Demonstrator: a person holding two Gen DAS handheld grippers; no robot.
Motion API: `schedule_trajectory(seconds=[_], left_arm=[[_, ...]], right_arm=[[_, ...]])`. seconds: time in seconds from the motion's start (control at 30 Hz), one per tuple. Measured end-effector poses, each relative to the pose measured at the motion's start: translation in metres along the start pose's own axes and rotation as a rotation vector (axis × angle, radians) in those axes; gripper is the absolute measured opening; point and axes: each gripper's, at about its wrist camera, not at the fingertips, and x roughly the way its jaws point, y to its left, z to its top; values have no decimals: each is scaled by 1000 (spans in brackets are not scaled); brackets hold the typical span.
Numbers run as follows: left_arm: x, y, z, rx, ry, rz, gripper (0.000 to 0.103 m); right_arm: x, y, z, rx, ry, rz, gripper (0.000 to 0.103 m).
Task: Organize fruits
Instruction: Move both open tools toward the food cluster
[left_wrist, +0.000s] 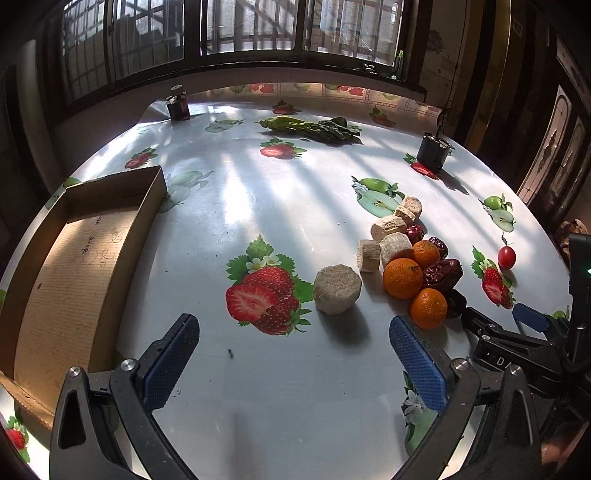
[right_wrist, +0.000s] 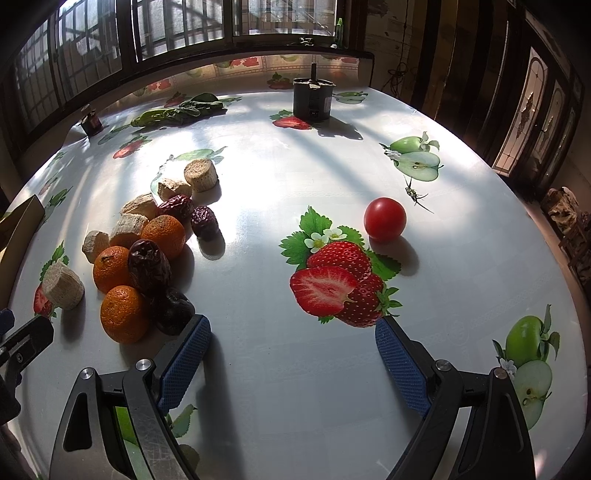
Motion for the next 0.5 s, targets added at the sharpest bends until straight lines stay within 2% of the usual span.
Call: schedule_trajectory(seconds=[0.1,0.27,0.5], left_arm=[[-29,5,1,15,-73,17,103],[-60,20,2,17,-137,46,103],[-76,34,-2,14,-158,44,103]], right_arm=[[1,1,-1,15,-3,-10,94],[-6,2,-1,37,28,1,92],[-86,13,-17,122,-215,41,93]])
